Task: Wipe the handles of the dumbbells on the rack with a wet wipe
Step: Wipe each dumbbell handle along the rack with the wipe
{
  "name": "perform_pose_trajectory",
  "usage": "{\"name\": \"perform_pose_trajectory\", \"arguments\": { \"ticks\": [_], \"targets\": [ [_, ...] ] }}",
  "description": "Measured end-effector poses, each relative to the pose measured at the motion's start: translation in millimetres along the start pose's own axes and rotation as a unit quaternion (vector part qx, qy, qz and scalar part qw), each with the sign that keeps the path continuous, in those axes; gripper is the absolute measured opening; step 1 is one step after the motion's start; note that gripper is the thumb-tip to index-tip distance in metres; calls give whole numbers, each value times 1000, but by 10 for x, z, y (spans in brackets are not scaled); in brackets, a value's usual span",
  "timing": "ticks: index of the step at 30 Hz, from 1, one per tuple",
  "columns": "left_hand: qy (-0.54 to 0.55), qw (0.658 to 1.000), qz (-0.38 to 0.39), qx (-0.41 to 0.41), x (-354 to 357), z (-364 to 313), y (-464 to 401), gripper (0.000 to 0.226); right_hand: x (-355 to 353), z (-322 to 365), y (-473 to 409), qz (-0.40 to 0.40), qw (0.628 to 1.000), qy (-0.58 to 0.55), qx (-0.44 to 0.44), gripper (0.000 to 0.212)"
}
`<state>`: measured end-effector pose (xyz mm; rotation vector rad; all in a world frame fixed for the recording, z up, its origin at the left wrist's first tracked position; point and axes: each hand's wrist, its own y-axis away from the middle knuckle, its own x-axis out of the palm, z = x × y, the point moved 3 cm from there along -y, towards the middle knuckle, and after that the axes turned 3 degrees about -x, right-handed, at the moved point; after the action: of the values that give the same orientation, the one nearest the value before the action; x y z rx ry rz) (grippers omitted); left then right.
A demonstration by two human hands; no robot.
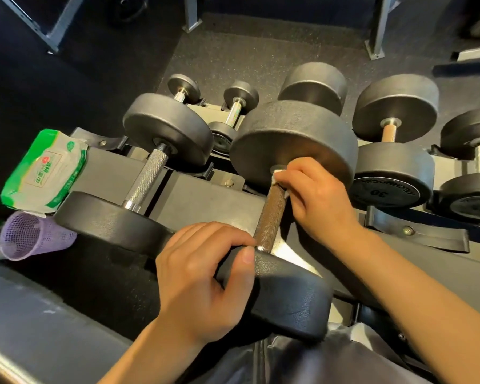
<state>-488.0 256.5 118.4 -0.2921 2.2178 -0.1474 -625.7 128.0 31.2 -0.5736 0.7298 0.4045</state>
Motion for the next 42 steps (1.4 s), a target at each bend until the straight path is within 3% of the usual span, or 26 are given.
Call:
{"name": "perform_pose_trajectory", "arguments": {
  "ticks": [3, 6, 9, 12, 14, 18, 20, 22, 24, 28, 31, 35, 39, 42],
  "targets": [
    [-2, 1000, -2, -2, -5, -21, -18, 35, 4, 108, 151, 28, 993, -112, 20, 23],
    [-10, 1000, -2, 0, 0, -24, -33, 36, 23, 326, 252, 166, 963, -209, -48, 21],
    [-4, 1000, -1, 5, -5, -16, -22, 36, 10, 386, 128, 246, 947, -172, -115, 24],
    [-2, 1000, 3, 8, 4, -7, -26, 39, -2, 224, -131, 206, 967, -35, -145, 26],
    [6, 1000, 20, -1, -2, 3, -29, 38, 11, 93, -241, 171, 978, 48, -113, 11],
    [4, 999, 47, -25, -16, 7, -45, 36, 11, 121, -141, 131, 990, 8, -54, 10],
    [-3, 999, 29, -33, -19, 8, -42, 35, -15, 285, -52, 208, 971, -86, -81, 12],
    [-1, 999, 5, -36, -21, 10, -27, 33, -16, 490, 36, 314, 927, -170, -112, 10],
    [13, 999, -12, -29, -18, 14, -6, 34, 10, 552, 22, 361, 911, -151, -126, 9],
    [39, 999, -19, -25, -11, 30, 5, 39, 73, 303, -259, 257, 960, 53, -93, 14],
    [49, 998, -15, -28, -17, 39, 13, 41, 100, 165, -334, 215, 964, 144, -53, 15],
    [34, 999, -9, -34, -10, 25, -10, 39, 41, 234, -118, 150, 988, -4, -48, 7],
    [9, 999, -12, -45, -9, 22, -9, 36, 3, 336, 265, 179, 948, -264, 0, 16],
    [15, 998, -12, -63, -6, 6, -15, 31, 47, 264, 358, 96, 961, -257, 26, 14]
  ]
}}
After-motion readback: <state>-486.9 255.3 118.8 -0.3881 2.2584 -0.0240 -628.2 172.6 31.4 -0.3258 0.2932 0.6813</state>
